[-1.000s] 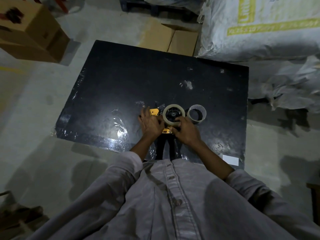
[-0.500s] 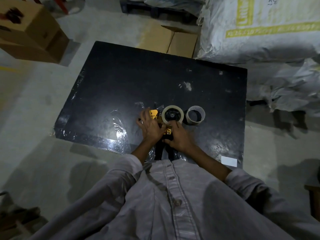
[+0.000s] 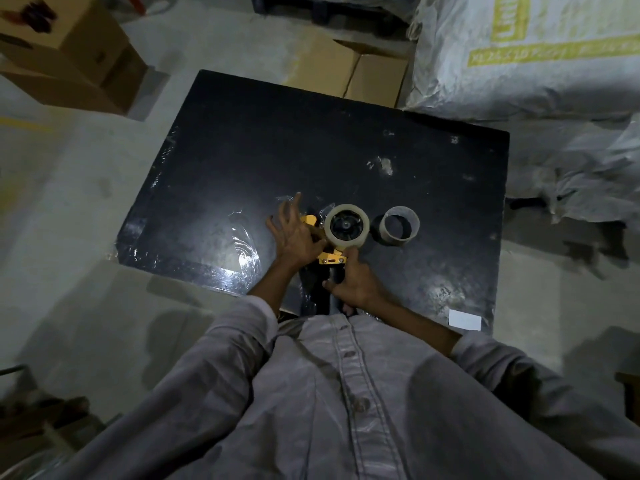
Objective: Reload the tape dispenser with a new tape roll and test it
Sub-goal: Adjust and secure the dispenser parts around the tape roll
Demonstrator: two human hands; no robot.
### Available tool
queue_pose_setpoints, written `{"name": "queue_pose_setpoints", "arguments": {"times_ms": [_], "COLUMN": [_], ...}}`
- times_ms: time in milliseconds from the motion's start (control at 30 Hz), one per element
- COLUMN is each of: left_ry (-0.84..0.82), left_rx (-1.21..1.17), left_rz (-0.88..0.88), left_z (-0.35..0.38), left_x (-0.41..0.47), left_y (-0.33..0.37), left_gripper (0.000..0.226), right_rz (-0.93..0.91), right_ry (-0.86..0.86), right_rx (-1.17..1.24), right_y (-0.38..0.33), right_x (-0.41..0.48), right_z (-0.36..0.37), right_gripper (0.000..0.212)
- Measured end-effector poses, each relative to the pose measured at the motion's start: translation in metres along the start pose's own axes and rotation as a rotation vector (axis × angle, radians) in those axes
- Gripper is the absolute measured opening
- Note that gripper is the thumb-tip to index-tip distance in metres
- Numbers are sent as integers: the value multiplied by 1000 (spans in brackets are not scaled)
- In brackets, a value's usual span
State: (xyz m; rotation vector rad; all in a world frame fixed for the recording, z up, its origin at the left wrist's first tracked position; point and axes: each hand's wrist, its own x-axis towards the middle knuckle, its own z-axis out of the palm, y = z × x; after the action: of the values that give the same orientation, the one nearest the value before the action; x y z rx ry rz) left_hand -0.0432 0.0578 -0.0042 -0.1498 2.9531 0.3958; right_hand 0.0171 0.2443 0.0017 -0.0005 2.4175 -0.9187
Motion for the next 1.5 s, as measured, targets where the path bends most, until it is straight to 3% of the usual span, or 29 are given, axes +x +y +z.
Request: {"name": "queue_pose_setpoints", "arguments": {"times_ms": [200, 333, 500, 933, 1500], "left_ry": [259, 268, 293, 315, 287], "left_rx": [83, 80, 42, 119, 129], "left_rz": [205, 223, 257, 408, 392], "left_z": [0, 7, 9, 12, 4], "left_x": [-11, -16, -17, -38, -68], "left_y": [-21, -17, -33, -46, -55], "left_gripper": [16, 23, 16, 12, 12], "right_rz": [-16, 23, 6, -62, -76], "right_ry": [27, 24, -47, -47, -51], "right_rx": [52, 69, 78, -53, -21], "right_y": [8, 9, 5, 13, 14], "right_x": [0, 1, 3, 11, 4], "right_z": [-2, 3, -6, -13, -13], "right_gripper": [72, 74, 68, 78, 74]}}
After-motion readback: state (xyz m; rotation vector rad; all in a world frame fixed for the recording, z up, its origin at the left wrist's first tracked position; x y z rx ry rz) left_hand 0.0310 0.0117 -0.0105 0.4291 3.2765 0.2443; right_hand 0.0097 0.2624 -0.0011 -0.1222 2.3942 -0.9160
